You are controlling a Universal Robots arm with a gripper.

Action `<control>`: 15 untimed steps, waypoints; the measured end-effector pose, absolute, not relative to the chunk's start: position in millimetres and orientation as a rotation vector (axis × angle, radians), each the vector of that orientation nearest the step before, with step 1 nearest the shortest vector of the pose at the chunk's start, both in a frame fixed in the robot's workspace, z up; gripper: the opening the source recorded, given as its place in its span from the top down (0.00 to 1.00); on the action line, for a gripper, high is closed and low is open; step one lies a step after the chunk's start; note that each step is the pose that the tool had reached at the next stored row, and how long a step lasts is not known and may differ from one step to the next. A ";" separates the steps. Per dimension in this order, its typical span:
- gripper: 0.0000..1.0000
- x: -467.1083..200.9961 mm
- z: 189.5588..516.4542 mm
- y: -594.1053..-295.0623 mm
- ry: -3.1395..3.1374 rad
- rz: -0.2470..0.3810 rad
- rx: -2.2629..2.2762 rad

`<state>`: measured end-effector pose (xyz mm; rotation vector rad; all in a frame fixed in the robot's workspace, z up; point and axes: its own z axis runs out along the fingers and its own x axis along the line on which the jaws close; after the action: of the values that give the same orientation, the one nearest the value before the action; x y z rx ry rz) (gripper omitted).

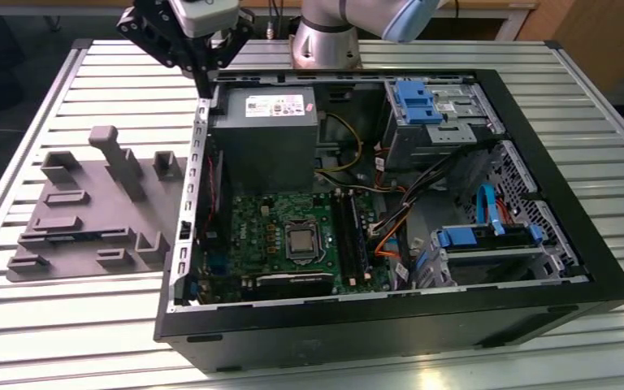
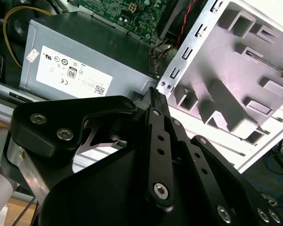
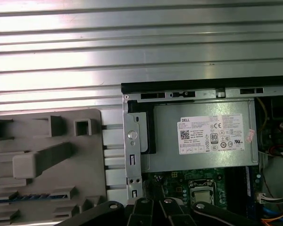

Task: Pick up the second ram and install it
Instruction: 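Reach for the second ram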

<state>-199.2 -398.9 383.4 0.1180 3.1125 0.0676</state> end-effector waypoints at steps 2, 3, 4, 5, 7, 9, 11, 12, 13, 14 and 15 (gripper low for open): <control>0.89 -199.8 383.2 -398.9 3.112 0.068 0.118; 0.89 -200.3 383.1 -398.9 3.112 0.068 0.118; 0.89 -200.8 382.9 -399.0 3.112 0.068 0.118; 0.89 -201.4 382.9 -399.0 3.113 0.068 0.118; 0.89 -202.8 382.7 -399.0 3.113 0.068 0.118; 0.89 -204.5 382.5 -398.9 3.112 0.068 0.118; 0.89 -206.1 382.3 -398.9 3.112 0.068 0.118; 0.89 -206.9 382.2 -398.9 3.112 0.068 0.118; 0.89 -207.9 382.1 -398.9 3.113 0.068 0.118; 0.89 -208.8 382.0 -398.9 3.112 0.068 0.118; 0.89 -209.7 382.0 -398.9 3.112 0.068 0.118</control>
<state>-209.7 -398.9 382.0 0.1180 3.1125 0.0676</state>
